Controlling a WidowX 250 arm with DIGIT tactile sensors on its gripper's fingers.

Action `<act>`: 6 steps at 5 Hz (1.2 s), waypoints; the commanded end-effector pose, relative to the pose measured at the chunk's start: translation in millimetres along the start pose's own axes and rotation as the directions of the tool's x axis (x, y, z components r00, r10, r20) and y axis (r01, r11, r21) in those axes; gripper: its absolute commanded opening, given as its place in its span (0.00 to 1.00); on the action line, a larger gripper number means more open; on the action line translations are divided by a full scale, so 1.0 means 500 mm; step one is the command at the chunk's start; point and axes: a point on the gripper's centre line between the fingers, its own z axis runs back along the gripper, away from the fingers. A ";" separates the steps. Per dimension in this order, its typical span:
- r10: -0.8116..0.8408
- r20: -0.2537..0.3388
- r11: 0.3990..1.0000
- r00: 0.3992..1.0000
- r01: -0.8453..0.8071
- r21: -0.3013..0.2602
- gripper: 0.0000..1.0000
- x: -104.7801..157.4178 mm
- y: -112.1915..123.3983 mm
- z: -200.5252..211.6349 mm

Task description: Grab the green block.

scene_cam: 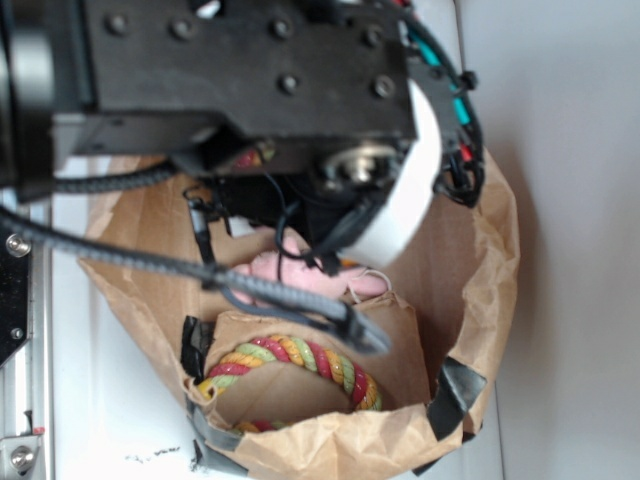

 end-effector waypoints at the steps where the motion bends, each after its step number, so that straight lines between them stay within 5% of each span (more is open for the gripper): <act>1: -0.088 -0.027 0.995 0.996 0.090 0.045 1.00 0.016 0.006 0.002; 2: 0.185 0.007 0.970 0.983 -0.182 -0.162 1.00 0.023 -0.009 0.027; 3: 0.425 -0.049 0.864 0.904 -0.421 -0.276 1.00 0.045 -0.013 0.054; 4: 0.619 -0.139 0.754 0.773 -0.634 -0.172 1.00 0.063 0.002 0.056; 5: 0.790 -0.175 0.605 0.587 -0.793 0.074 1.00 0.069 0.014 0.052; 6: 0.790 -0.175 0.605 0.587 -0.793 0.074 1.00 0.069 0.014 0.052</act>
